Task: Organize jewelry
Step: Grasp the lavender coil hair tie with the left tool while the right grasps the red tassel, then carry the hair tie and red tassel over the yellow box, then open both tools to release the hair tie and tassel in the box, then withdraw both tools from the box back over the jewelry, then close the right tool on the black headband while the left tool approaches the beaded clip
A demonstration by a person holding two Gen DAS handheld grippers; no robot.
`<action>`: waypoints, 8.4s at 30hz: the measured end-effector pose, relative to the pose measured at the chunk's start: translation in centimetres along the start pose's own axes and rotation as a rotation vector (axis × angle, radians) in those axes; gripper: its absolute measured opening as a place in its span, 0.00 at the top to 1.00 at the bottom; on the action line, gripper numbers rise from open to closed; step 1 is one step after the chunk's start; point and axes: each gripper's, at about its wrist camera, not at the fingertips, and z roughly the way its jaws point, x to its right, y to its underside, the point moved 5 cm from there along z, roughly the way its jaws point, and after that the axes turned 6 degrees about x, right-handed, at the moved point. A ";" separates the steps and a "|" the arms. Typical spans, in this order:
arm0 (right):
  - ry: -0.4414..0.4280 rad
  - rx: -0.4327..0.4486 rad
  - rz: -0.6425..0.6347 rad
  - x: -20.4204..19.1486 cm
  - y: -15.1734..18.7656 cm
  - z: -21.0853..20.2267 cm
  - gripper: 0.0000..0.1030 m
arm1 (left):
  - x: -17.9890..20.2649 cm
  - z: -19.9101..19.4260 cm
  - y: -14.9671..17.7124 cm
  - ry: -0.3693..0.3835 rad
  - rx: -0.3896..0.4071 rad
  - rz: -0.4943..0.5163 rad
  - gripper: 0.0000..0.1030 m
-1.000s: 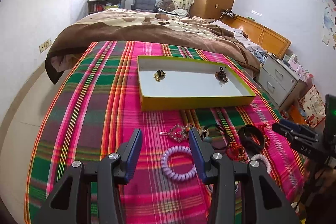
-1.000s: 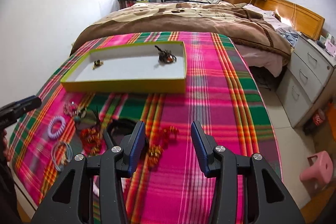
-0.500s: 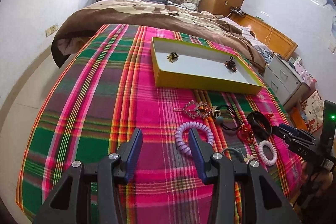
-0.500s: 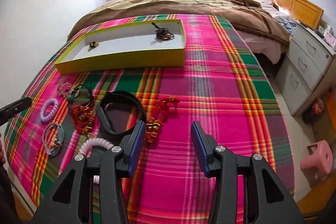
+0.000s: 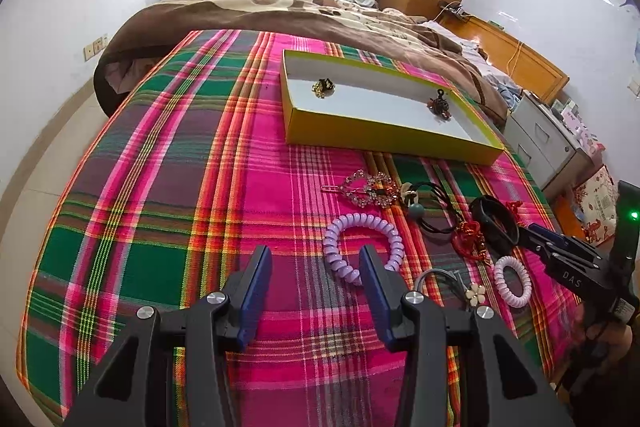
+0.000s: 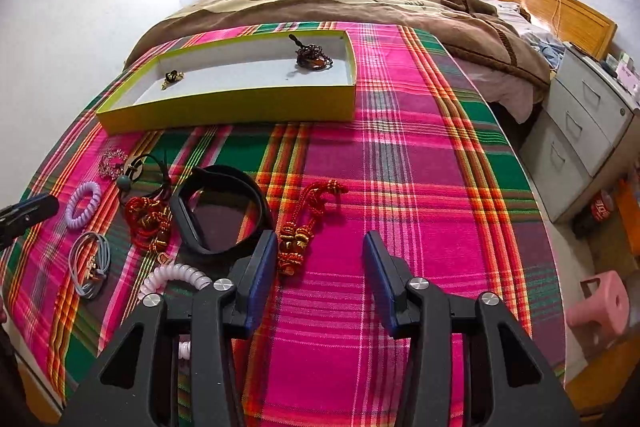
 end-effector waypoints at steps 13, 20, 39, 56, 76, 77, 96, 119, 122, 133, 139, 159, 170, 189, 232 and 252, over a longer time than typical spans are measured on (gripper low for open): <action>-0.037 0.024 0.045 1.0 -0.2 -0.2 0.91 | 1.4 1.7 -0.1 -0.063 -0.048 0.080 0.56; -0.052 0.032 0.062 1.4 -0.3 -0.3 0.91 | 1.6 2.0 -0.1 -0.145 -0.052 0.133 0.73; -0.058 0.064 0.068 2.1 -0.7 -1.3 0.91 | 1.2 0.8 -0.5 -0.115 -0.016 0.109 0.91; -0.080 0.142 0.018 0.6 -4.4 -3.0 0.91 | 2.7 -0.6 -4.9 -0.051 0.073 0.087 0.91; -0.116 0.117 -0.085 -2.0 -11.2 2.8 0.91 | 4.0 5.6 -13.5 0.022 0.093 0.055 0.91; -0.121 0.110 -0.085 -2.0 -11.3 3.3 0.91 | 4.1 6.2 -13.9 0.029 0.089 0.049 0.91; -0.111 -0.001 -0.093 -1.1 -11.7 9.2 0.91 | 4.5 15.9 -16.2 0.006 -0.022 0.022 0.91; -0.102 -0.025 -0.104 -0.7 -11.3 10.3 0.91 | 4.8 18.3 -15.3 -0.022 -0.077 0.038 0.91; -0.096 -0.021 -0.104 -0.7 -11.4 10.4 0.91 | 4.7 18.2 -15.3 -0.011 -0.077 0.028 0.91; -0.102 0.000 -0.098 -0.6 -11.5 9.7 0.70 | 5.3 16.5 -15.4 0.032 -0.036 0.027 0.71; -0.122 0.027 -0.087 -0.9 -11.4 8.3 0.67 | 5.8 13.4 -15.5 0.047 0.015 0.045 0.62; -0.163 0.088 -0.074 -1.3 -7.5 1.2 0.66 | 4.0 2.4 -9.7 0.024 0.095 0.035 0.61; -0.204 0.009 -0.133 -2.7 -3.3 1.5 0.66 | 2.7 -0.3 -5.4 0.002 0.090 0.021 0.61; -0.160 -0.041 -0.187 -3.9 -1.8 2.8 0.66 | -0.2 -0.9 -2.2 -0.022 0.058 -0.037 0.61; -0.142 -0.022 -0.037 -1.1 -2.6 2.4 0.90 | 5.5 7.6 -4.0 -0.061 -0.078 0.361 0.50; -0.159 -0.001 -0.017 -1.5 -3.2 2.2 0.90 | 3.6 6.5 -3.4 -0.103 -0.071 0.254 0.64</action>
